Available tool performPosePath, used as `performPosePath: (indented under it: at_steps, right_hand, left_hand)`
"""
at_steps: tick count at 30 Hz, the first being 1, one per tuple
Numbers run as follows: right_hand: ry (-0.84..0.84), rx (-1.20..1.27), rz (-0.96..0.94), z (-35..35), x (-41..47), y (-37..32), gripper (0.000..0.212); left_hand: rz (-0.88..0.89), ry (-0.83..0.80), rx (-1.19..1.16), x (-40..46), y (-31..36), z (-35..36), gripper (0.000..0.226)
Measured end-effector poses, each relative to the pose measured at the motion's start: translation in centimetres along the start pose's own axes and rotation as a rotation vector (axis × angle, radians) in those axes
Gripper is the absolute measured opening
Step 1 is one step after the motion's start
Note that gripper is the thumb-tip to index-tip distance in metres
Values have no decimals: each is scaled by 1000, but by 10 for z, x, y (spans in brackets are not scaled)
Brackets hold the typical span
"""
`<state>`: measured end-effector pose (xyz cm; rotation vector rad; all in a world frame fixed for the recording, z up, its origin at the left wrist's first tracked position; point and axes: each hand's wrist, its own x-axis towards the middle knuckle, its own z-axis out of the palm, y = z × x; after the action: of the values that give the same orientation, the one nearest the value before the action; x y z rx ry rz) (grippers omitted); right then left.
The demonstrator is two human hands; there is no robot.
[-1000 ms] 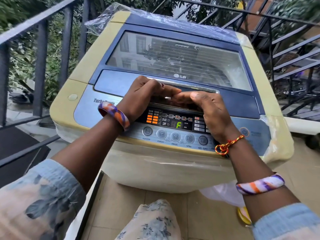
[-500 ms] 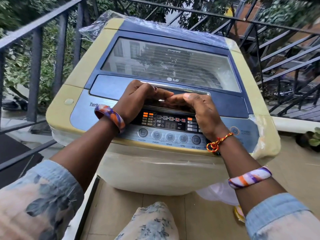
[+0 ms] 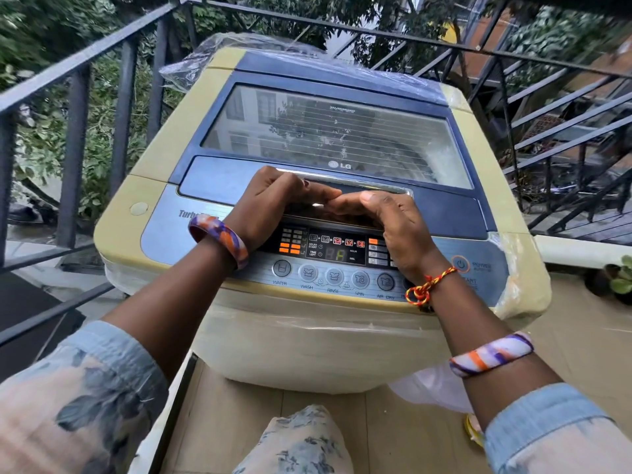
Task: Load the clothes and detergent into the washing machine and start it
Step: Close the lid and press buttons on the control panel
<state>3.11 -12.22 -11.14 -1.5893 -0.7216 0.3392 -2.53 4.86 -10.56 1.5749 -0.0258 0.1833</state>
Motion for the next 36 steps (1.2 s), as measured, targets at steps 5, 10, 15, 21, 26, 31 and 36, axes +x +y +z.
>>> performPosePath:
  at_steps: [5,10,15,21,26,31,36]
  right_hand:
    - [2,29,6,1,-1,2,37]
    - [2,14,2,1,-1,2,38]
    - [5,23,-2,2,0,1,37]
    - [5,8,-5,1,0,0,38]
    - [8,13,-7,0,0,-1,38]
    - [11,-1,-6,1,0,-1,37]
    - [15,7,-10,1,0,-2,37]
  left_hand:
    - [-20,31,4,-1,0,3,43]
    - [-7,37,31,-1,0,3,44]
    - [-6,43,28,-1,2,3,44]
    - [11,43,83,-2,3,3,45]
    - [25,47,87,-2,4,5,43]
    - [31,41,87,-3,7,6,45]
    - [30,63,98,-3,7,6,46]
